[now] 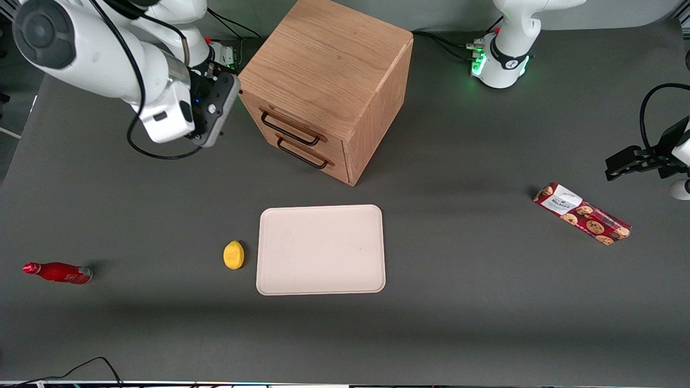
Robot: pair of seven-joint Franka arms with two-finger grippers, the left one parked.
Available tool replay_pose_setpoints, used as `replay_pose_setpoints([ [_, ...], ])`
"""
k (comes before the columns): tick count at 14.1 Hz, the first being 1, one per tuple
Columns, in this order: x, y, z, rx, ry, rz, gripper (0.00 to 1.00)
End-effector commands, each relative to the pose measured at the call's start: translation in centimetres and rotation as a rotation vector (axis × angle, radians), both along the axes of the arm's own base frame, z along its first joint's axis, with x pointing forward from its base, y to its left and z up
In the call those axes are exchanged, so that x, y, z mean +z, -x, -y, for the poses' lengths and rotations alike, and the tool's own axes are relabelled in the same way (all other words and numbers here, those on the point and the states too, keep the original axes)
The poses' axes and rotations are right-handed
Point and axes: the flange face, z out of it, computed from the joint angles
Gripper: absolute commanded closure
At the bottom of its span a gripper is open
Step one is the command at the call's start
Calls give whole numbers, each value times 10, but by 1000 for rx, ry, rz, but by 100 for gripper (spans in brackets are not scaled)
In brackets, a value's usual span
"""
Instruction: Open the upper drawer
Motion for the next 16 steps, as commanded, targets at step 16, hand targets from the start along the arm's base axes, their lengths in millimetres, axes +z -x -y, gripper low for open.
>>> replay_pose_setpoints([
  [16,-126,-11,-45,-46,-11,-76,0],
])
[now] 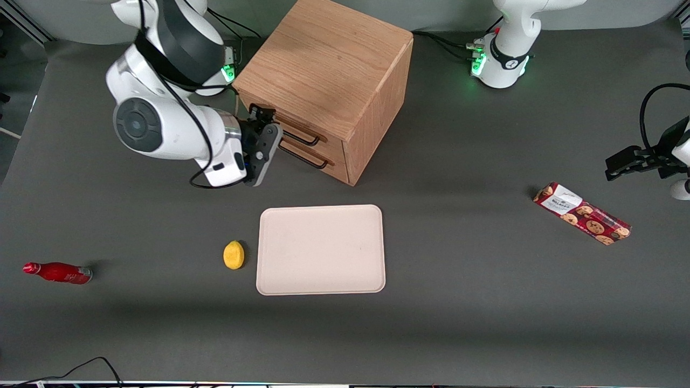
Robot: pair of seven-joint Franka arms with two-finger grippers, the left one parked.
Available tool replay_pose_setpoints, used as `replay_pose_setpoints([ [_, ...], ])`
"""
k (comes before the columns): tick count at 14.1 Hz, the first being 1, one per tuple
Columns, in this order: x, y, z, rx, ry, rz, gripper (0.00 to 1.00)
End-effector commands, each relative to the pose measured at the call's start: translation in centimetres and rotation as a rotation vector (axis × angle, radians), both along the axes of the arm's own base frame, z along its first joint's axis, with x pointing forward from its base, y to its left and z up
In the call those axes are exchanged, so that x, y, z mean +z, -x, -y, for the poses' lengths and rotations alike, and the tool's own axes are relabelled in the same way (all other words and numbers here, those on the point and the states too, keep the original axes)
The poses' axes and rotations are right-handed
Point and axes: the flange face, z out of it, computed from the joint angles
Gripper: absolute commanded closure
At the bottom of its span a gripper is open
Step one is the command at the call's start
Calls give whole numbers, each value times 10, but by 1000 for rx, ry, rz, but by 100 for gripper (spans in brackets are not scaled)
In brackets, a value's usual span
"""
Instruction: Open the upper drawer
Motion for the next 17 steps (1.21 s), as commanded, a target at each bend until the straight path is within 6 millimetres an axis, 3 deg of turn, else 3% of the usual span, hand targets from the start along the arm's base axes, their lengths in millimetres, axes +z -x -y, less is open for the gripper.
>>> replay_pose_setpoints([
  [1,-18,17,-3,-22,31,10,0],
  [12,-76,49,-5,-62,49,38,0],
  [17,-82,49,-5,-75,39,41,0],
])
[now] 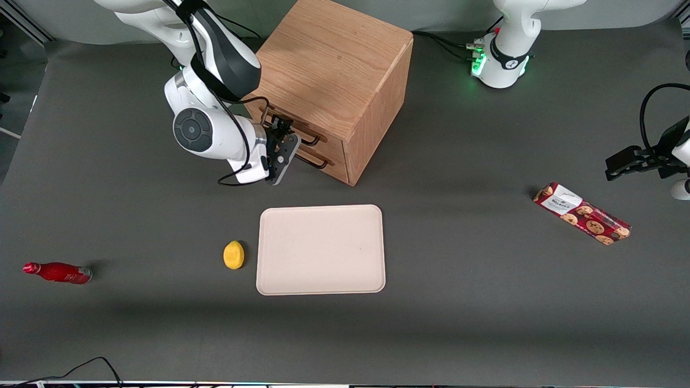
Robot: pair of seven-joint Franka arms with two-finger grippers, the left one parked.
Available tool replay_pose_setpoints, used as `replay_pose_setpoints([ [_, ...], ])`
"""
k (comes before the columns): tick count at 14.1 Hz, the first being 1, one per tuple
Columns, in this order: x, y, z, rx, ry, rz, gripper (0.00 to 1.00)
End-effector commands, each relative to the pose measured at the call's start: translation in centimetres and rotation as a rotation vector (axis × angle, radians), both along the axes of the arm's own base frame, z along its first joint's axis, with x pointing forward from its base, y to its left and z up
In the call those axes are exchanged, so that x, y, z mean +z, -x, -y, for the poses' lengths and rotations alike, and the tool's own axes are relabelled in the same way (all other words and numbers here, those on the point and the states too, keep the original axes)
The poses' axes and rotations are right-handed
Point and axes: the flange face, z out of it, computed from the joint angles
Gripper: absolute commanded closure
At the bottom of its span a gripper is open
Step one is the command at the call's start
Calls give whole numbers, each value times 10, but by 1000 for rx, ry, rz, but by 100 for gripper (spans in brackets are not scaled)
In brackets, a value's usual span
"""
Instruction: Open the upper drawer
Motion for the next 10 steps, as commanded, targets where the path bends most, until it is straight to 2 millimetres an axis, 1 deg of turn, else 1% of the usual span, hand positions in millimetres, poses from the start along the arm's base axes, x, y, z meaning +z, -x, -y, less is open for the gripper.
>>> replay_pose_setpoints([
  [1,10,3,4,-36,-9,21,0],
  [3,6,-7,8,-43,-19,32,0],
  [6,-4,-21,8,-58,-33,51,0],
  [7,-4,-29,10,-65,-40,57,0],
  [10,-13,-50,20,-54,-10,80,0],
])
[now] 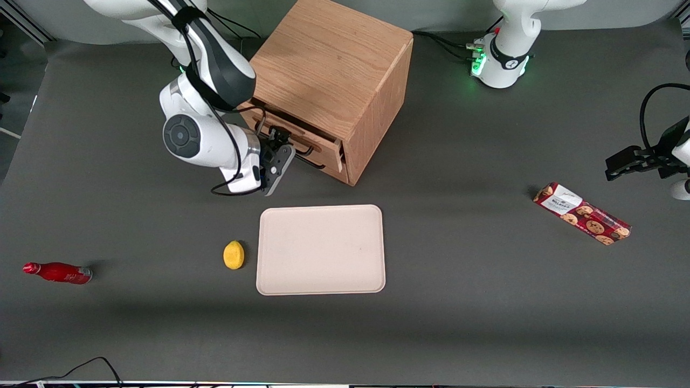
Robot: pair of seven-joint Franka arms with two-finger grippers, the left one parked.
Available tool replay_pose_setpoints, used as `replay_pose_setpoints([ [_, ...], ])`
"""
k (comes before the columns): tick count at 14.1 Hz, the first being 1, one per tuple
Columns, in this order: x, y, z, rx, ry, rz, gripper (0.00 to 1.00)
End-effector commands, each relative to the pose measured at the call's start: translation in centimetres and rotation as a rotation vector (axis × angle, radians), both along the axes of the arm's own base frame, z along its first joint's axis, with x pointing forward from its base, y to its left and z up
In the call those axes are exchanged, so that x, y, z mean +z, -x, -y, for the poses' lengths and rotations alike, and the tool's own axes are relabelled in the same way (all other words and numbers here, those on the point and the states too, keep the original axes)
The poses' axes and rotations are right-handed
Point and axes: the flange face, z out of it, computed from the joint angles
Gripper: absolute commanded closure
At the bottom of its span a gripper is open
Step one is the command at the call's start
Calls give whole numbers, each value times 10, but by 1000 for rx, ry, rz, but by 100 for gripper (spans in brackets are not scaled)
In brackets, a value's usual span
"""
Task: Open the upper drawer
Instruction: 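Pull the upper drawer outward by its handle with the right gripper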
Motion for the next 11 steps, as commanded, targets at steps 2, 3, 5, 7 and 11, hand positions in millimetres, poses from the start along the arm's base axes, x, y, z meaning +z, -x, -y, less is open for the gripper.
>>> replay_pose_setpoints([
  [2,-11,-29,6,0,8,17,0],
  [3,-12,-35,12,0,21,29,0],
  [5,-16,-42,24,-1,31,34,0],
  [7,-13,-52,37,6,27,46,0],
  [11,-8,-65,54,16,20,69,0],
])
